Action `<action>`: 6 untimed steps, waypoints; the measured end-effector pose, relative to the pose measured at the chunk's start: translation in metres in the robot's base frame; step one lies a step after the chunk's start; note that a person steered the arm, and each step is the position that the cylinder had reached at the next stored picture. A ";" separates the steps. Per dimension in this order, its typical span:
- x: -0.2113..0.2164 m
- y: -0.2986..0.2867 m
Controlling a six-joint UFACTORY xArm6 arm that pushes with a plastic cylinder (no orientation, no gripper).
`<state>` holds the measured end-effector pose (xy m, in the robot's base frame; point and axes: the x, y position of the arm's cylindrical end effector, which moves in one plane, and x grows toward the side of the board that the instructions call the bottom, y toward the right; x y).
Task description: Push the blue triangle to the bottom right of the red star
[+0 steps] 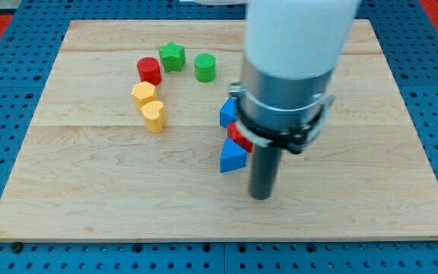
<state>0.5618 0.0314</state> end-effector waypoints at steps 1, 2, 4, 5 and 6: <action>-0.009 -0.067; -0.032 -0.091; -0.039 -0.051; -0.039 -0.015; -0.039 0.000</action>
